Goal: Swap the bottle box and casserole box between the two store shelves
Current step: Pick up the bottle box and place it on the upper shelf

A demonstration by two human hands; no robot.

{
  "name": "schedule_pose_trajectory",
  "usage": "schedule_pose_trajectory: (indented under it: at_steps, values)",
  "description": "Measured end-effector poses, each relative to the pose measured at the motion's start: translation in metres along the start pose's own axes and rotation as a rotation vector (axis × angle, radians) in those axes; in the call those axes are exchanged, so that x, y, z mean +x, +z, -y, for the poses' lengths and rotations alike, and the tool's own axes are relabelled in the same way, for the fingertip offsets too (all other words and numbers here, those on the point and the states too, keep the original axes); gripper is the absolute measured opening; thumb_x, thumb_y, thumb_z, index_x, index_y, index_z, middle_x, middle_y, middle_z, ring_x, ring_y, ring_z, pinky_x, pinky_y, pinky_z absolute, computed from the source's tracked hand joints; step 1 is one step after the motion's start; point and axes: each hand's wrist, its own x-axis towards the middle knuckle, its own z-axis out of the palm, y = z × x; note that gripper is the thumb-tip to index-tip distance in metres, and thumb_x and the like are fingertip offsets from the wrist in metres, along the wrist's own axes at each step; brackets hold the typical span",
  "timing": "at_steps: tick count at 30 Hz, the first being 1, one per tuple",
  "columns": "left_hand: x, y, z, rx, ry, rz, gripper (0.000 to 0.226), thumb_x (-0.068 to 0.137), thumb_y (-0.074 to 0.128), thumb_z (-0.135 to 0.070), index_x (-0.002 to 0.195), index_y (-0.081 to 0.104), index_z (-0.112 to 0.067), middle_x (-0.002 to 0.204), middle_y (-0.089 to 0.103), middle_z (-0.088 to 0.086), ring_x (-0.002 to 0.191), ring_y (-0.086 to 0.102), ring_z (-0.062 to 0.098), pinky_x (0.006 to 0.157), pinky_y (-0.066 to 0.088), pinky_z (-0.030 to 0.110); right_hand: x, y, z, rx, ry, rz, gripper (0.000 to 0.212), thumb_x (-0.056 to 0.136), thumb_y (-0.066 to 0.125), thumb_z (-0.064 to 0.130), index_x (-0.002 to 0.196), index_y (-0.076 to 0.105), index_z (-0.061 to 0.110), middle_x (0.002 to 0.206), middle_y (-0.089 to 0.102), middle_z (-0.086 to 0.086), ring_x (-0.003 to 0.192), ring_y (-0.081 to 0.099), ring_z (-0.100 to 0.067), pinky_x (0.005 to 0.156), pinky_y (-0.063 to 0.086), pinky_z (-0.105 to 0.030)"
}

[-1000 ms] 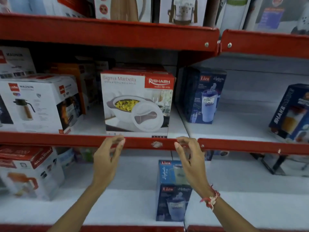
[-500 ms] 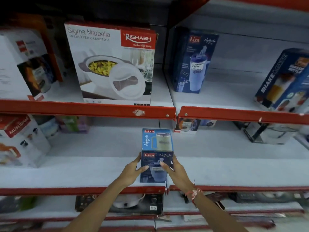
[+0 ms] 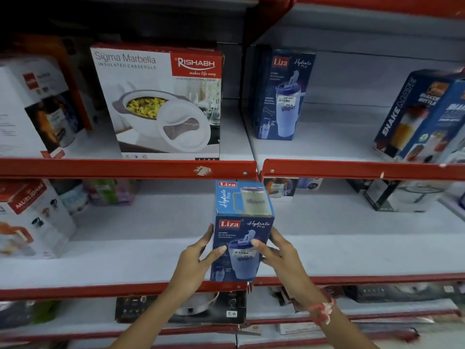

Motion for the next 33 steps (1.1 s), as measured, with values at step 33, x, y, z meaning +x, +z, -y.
schedule_pose_trajectory:
  at_steps: [33]
  values:
    - [0.057,-0.016,-0.22,-0.28,0.511,-0.03,0.044,0.066,0.067,-0.052,0.108,0.067,-0.04,0.094,0.078,-0.016,0.09,0.073,0.006,0.057,0.059,0.021,0.044,-0.107,0.216,0.06,-0.509,-0.136,0.059,0.067,0.071,0.048,0.125,0.061,0.043,0.104,0.075,0.024,0.094,0.071,0.004,0.062,0.058,-0.015]
